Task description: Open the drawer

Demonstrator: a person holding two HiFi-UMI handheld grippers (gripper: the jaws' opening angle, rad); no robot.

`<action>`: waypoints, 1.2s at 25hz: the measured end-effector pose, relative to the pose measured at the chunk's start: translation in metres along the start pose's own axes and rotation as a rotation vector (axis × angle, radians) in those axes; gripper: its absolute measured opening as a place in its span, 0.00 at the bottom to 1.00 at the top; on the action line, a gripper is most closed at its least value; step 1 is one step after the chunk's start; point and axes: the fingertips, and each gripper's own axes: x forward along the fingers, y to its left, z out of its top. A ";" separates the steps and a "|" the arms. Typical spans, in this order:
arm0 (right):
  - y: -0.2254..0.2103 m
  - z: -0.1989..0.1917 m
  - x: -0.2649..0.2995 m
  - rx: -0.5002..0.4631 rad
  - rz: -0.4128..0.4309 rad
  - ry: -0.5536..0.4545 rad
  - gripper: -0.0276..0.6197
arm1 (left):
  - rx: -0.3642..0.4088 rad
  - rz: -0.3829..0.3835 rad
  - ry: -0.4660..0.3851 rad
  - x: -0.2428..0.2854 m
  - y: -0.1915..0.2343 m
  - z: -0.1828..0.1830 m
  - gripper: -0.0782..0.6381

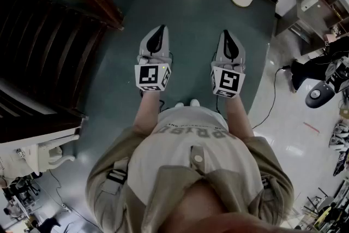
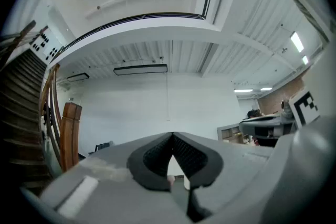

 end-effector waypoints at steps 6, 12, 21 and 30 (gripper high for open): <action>0.000 0.003 -0.001 -0.001 -0.002 -0.002 0.04 | 0.032 0.016 -0.017 0.000 0.004 0.009 0.11; 0.001 0.001 0.000 -0.004 0.005 0.005 0.04 | 0.029 0.016 -0.010 0.001 0.004 0.005 0.11; -0.006 -0.002 0.006 0.091 0.058 -0.011 0.25 | 0.009 0.015 -0.012 0.009 0.009 0.006 0.17; -0.014 -0.017 0.013 0.101 0.066 0.036 0.69 | -0.046 0.027 0.013 0.014 0.023 -0.002 0.67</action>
